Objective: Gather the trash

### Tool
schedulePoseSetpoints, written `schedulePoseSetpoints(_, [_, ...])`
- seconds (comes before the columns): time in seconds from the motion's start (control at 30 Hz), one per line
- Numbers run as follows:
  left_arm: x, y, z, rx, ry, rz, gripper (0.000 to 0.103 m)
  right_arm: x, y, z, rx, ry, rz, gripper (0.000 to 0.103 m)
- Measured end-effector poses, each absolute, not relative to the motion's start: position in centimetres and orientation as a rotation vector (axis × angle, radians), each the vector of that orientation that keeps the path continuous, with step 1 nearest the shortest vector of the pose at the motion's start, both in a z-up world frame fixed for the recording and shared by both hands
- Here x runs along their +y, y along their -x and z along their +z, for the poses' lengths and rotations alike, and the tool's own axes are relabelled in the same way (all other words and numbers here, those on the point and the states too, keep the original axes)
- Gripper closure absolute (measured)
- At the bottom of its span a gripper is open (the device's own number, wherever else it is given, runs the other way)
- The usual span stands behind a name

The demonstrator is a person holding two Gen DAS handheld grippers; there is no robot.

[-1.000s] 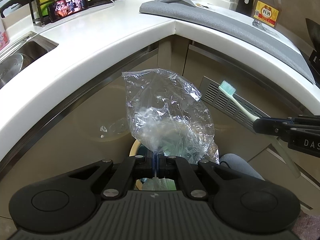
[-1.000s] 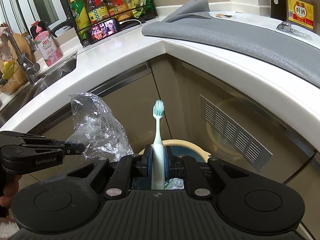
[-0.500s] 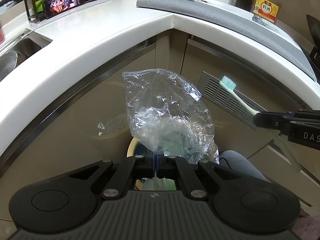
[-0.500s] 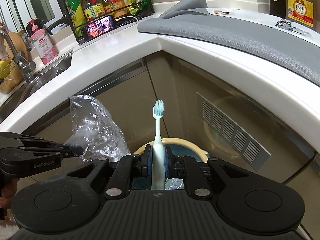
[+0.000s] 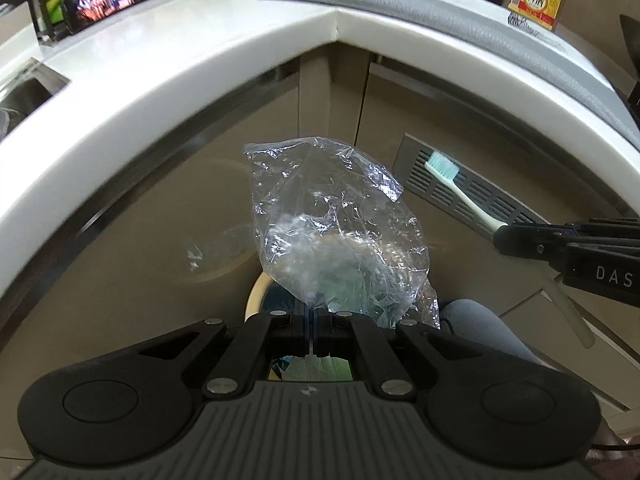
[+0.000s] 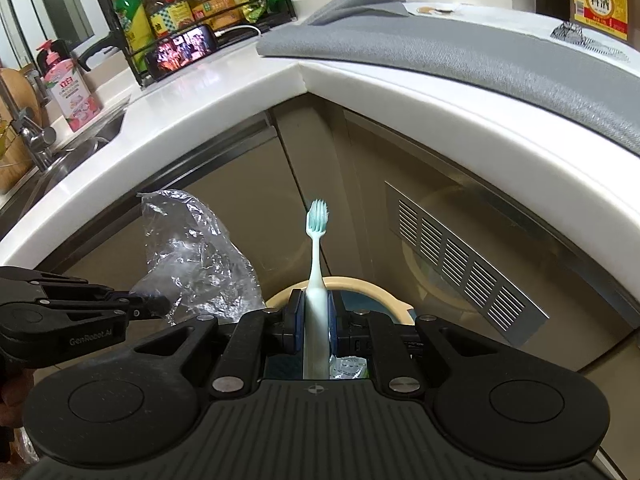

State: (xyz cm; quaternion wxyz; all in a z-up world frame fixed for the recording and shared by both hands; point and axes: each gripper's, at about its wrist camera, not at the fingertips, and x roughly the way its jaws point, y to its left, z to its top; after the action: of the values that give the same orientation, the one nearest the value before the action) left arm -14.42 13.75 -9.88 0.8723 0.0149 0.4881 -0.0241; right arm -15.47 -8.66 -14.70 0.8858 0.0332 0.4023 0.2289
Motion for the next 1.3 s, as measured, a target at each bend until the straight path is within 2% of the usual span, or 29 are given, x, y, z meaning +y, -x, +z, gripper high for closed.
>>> schedulePoseSetpoints(0.47, [12.7,10.2,-16.2,1.175,-0.071,-0.070,0.102,-6.4,11.5,-20.0,0.962,-0.041,0.448,0.089])
schedulePoseSetpoints(1.0, [12.4,4.3,-26.3,1.420,-0.073,-0.063,0.102,-2.9,7.1,-28.4,1.156,0.055,0.406,0.089])
schedulePoseSetpoints(1.3, [11.4,2.6,-29.5,1.478,-0.084,-0.067,0.102,-1.9,6.0,-31.3,1.222,0.083,0.403,0.089])
